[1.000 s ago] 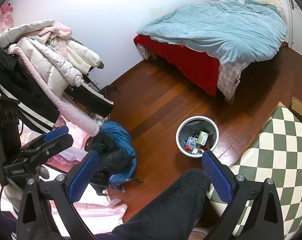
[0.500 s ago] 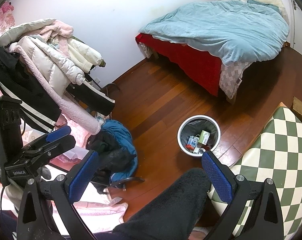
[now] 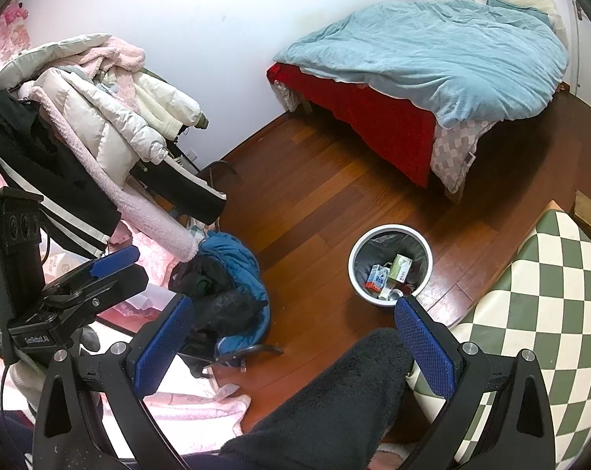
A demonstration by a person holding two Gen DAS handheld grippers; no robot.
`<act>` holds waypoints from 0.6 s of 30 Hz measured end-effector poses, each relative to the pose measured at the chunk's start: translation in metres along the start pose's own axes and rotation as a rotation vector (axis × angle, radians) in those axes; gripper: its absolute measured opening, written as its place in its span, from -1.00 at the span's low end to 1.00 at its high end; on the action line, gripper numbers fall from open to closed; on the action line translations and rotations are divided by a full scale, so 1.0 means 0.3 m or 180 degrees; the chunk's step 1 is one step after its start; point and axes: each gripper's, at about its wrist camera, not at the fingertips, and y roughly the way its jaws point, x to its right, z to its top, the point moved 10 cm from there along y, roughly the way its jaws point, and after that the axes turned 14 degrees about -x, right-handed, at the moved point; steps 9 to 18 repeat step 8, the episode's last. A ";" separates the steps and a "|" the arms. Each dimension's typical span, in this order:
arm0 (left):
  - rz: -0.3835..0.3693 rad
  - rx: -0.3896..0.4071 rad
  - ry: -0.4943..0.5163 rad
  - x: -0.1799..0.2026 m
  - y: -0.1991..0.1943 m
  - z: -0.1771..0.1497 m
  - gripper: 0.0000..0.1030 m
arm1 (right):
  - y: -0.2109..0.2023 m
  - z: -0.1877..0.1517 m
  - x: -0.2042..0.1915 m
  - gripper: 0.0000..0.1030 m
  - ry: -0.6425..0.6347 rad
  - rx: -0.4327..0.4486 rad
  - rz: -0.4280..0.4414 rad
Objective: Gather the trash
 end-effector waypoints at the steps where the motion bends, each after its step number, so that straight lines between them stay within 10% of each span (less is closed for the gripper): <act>1: -0.0002 0.0000 0.0002 0.000 0.000 0.001 1.00 | 0.000 -0.002 -0.001 1.00 -0.0003 -0.0004 0.0002; 18: -0.0035 -0.0008 0.0012 0.010 -0.003 -0.009 1.00 | 0.004 0.004 -0.002 1.00 0.0005 -0.0012 0.0002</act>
